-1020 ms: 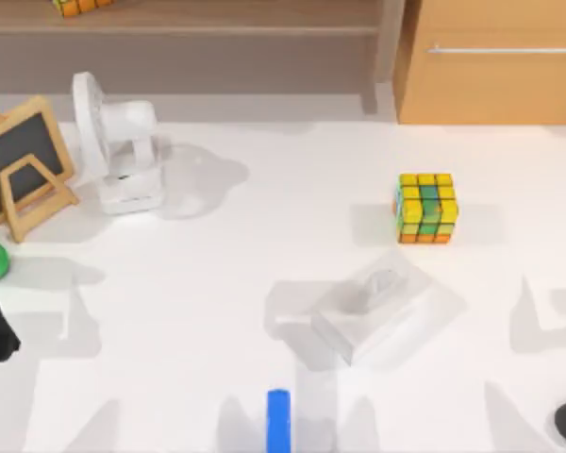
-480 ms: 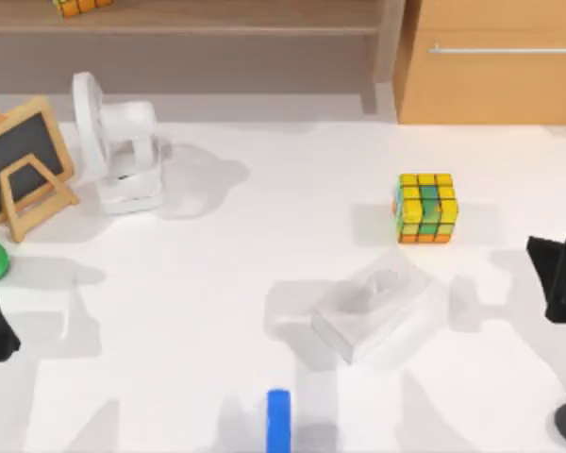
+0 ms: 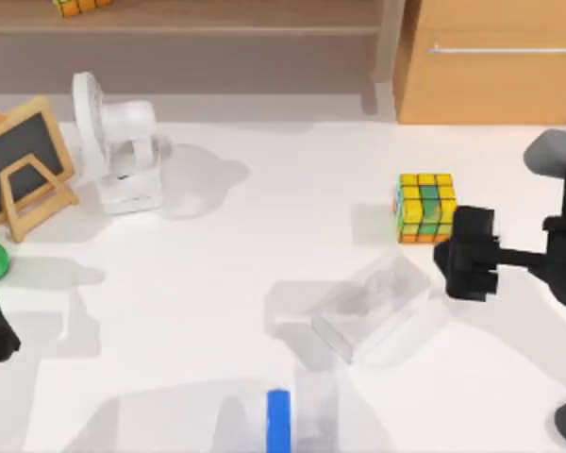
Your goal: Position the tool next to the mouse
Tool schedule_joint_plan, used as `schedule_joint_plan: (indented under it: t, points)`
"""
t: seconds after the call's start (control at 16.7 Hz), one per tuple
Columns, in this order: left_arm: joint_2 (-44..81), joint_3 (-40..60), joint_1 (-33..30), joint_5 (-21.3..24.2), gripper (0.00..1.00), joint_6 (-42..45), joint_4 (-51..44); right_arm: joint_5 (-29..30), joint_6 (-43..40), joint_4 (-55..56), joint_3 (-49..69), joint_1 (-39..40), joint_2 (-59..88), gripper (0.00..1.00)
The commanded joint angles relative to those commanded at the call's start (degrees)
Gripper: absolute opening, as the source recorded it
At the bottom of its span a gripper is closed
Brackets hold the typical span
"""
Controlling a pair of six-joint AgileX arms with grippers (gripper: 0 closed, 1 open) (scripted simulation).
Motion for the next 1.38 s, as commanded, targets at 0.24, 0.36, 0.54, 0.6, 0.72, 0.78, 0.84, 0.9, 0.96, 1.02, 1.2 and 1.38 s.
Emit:
schedule_joint_plan:
  t: [0.24, 0.36, 0.54, 0.6, 0.72, 0.78, 0.84, 0.9, 0.96, 1.02, 1.2, 1.38]
  points:
    - [0.0, 0.0, 0.0, 0.0, 1.00, 0.0, 0.0, -0.2, 5.7, -5.2, 8.1, 6.4, 10.8, 1.00]
    - [0.0, 0.0, 0.0, 0.0, 1.00, 0.0, 0.0, -0.2, 8.9, -8.0, 12.0, 9.3, 16.3, 1.00]
    - [0.0, 0.0, 0.0, 0.0, 1.00, 0.0, 0.0, -0.1, 13.5, -12.3, 17.6, 13.7, 24.7, 1.00]
    - [0.0, 0.0, 0.0, 0.0, 1.00, 0.0, 0.0, -0.1, 14.9, -13.7, 19.5, 15.2, 27.5, 1.00]
    - [0.0, 0.0, 0.0, 0.0, 1.00, 0.0, 0.0, -0.2, 18.0, -16.5, 23.3, 18.2, 33.1, 1.00]
    - [0.0, 0.0, 0.0, 0.0, 1.00, 0.0, 0.0, -0.3, 19.5, -17.9, 25.4, 19.8, 35.9, 1.00]
    - [0.0, 0.0, 0.0, 0.0, 1.00, 0.0, 0.0, -0.3, 21.2, -19.3, 27.6, 21.4, 38.9, 1.00]
    - [0.0, 0.0, 0.0, 0.0, 1.00, 0.0, 0.0, -0.4, 22.8, -20.7, 29.8, 23.1, 42.0, 1.00]
    - [0.0, 0.0, 0.0, 0.0, 1.00, 0.0, 0.0, -0.5, 24.4, -22.2, 32.0, 24.7, 45.0, 1.00]
    - [0.0, 0.0, 0.0, 0.0, 1.00, 0.0, 0.0, -0.5, 25.9, -23.5, 33.9, 26.2, 47.6, 1.00]
    - [0.0, 0.0, 0.0, 0.0, 1.00, 0.0, 0.0, -0.3, 28.7, -25.8, 37.6, 28.9, 52.4, 1.00]
    - [0.0, 0.0, 0.0, 0.0, 1.00, 0.0, 0.0, -0.1, 29.2, -26.2, 38.4, 29.4, 53.1, 1.00]
